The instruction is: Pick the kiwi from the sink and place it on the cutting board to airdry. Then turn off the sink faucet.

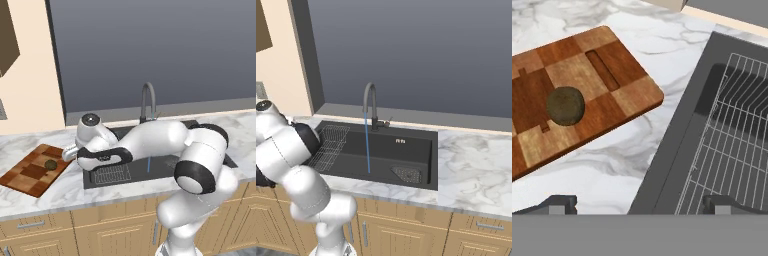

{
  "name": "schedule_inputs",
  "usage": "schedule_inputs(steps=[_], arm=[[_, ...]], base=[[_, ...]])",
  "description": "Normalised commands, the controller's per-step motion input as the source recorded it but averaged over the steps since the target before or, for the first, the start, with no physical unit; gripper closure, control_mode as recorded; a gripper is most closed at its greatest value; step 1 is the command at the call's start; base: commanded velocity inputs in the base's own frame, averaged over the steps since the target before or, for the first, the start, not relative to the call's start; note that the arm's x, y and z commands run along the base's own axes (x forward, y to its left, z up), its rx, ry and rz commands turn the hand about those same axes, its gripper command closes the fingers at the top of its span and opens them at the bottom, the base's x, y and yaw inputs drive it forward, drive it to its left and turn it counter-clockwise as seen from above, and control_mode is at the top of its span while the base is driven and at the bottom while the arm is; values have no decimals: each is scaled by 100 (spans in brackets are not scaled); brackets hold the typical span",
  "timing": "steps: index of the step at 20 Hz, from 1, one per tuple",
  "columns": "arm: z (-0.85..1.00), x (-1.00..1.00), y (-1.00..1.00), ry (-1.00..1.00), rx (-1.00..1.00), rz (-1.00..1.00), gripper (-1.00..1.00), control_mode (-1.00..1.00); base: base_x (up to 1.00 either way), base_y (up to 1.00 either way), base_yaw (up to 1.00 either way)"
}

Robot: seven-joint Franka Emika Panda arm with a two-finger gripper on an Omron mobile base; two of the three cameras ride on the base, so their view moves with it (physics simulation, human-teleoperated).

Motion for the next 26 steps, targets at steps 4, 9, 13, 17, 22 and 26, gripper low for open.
schedule_inputs(steps=[4, 9, 13, 17, 22, 26], arm=[[0, 0, -32, 0, 2, 0, -100, -100], [0, 0, -30, 0, 2, 0, -100, -100], [0, 0, -28, 0, 2, 0, -100, -100], [0, 0, -28, 0, 2, 0, -100, -100], [0, 0, -26, 0, 2, 0, -100, -100], [3, 0, -25, 0, 2, 0, -100, -100]], base=[[0, 0, 0], [0, 0, 0], [0, 0, 0], [0, 0, 0], [0, 0, 0], [0, 0, 0]])
